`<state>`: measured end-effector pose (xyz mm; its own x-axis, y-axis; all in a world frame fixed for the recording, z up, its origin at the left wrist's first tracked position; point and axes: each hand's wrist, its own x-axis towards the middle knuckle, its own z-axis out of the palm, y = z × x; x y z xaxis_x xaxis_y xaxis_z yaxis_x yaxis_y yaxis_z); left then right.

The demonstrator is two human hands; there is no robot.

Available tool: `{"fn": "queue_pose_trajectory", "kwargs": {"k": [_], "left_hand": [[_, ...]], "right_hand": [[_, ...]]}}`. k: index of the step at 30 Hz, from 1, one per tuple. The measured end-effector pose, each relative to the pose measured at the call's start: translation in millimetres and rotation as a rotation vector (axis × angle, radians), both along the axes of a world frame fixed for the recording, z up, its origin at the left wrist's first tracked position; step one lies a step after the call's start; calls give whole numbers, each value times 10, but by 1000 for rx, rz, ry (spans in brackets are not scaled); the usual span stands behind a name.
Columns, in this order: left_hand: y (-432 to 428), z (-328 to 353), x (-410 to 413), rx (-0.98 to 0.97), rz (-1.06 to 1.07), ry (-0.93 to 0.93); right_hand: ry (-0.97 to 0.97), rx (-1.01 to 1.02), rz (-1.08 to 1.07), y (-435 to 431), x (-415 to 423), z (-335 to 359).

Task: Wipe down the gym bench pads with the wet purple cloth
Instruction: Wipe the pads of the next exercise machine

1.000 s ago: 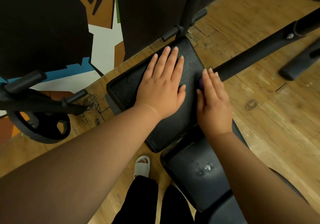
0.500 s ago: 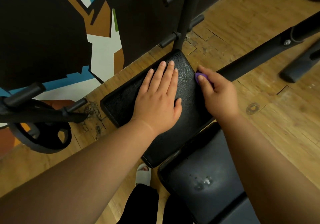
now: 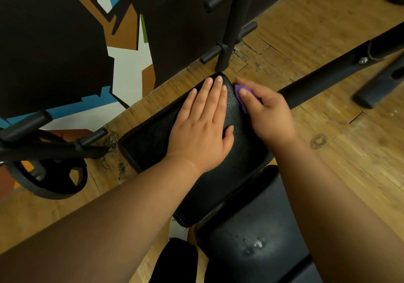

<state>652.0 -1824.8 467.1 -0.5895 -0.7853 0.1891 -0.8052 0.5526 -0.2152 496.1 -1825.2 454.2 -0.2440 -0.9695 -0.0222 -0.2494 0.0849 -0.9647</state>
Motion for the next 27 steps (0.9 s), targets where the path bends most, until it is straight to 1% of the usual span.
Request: {"fn": "queue_pose_trajectory", "kwargs": {"k": [4, 7, 10, 15, 18, 21, 24, 27], "left_hand": [[-13, 0, -8, 12, 9, -2], [-8, 2, -22, 18, 15, -2], [-17, 17, -32, 18, 27, 5], [-17, 25, -31, 37, 19, -1], [-18, 15, -29, 27, 24, -9], [-13, 20, -40, 18, 27, -11], [-9, 15, -45, 19, 23, -11], [-16, 10, -40, 23, 15, -7]], "right_hand": [[-105, 51, -26, 169, -88, -104], [-77, 55, 3, -60, -58, 39], [-100, 30, 38, -279, 7, 127], [-165, 92, 18, -23, -93, -2], [-116, 121, 51, -81, -121, 23], [-90, 64, 81, -307, -35, 141], [-154, 22, 60, -336, 14, 128], [-238, 103, 52, -128, -87, -9]]}}
